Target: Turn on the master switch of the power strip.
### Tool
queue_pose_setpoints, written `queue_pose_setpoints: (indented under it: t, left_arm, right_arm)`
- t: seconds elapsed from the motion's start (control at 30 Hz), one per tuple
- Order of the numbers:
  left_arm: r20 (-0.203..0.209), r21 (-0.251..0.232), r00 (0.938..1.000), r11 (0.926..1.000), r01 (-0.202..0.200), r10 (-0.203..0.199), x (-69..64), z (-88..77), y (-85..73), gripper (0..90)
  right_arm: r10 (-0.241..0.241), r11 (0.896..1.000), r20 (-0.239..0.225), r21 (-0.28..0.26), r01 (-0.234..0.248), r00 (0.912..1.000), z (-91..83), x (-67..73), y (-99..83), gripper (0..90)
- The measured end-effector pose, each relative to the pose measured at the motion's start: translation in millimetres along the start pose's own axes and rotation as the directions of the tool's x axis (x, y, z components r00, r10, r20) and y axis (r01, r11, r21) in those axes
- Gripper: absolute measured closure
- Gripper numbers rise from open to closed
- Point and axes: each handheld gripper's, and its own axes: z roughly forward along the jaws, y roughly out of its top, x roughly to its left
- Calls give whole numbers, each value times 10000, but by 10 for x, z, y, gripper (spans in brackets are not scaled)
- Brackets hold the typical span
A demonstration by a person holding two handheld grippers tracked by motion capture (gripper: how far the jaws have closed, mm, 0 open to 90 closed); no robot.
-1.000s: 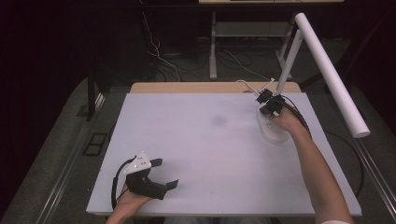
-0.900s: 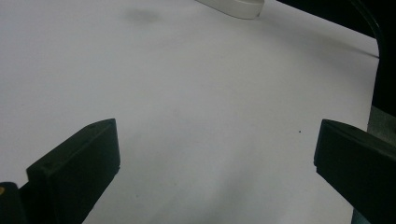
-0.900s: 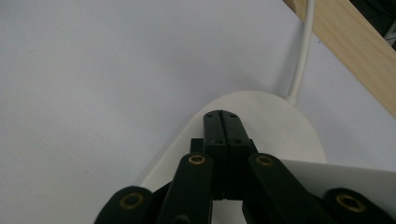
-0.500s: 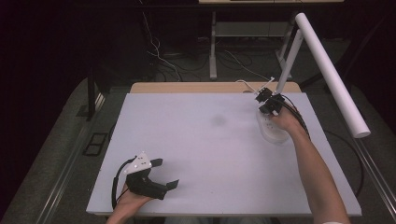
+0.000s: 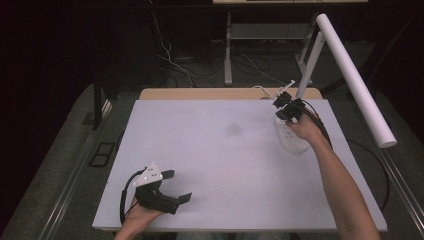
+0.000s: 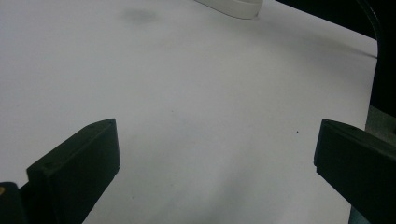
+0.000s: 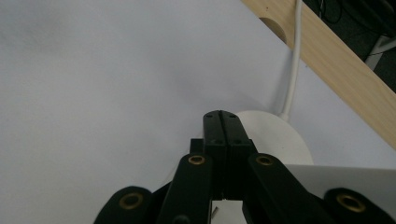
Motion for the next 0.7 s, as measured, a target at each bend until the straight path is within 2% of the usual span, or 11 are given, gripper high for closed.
queue_pose_setpoints:
  t: [0.2, 0.47, 0.57, 0.63, 0.67, 0.7]
  left_arm:
    - [38, 11, 10000, 10000, -14, 14, -7, 7, 2, 0]
    - [22, -12, 10000, 10000, 1, -1, -8, 5, 2, 0]
    - [27, -24, 10000, 10000, -6, 6, -10, 5, 3, 0]
    - [19, -48, 10000, 10000, 8, -8, -10, 4, 3, 0]
    - [18, -54, 10000, 10000, 19, -18, -10, 3, 3, 0]
    - [17, -60, 10000, 10000, 27, -27, -10, 3, 3, 0]
  right_arm:
    - [218, 9990, -85, -384, -221, 9997, -179, 39, 13, 898]
    - [186, 9952, -325, -950, -216, 9993, -363, 106, 5, 898]
    - [381, 9921, -657, -1170, -456, 9971, -447, 164, -3, 898]
    - [562, 9860, -1022, -1506, -713, 9932, -519, 222, -29, 894]
    - [562, 9860, -1022, -1506, -713, 9932, -519, 222, -29, 894]
    - [825, 9792, -1321, -1736, -1050, 9878, -562, 260, -64, 892]
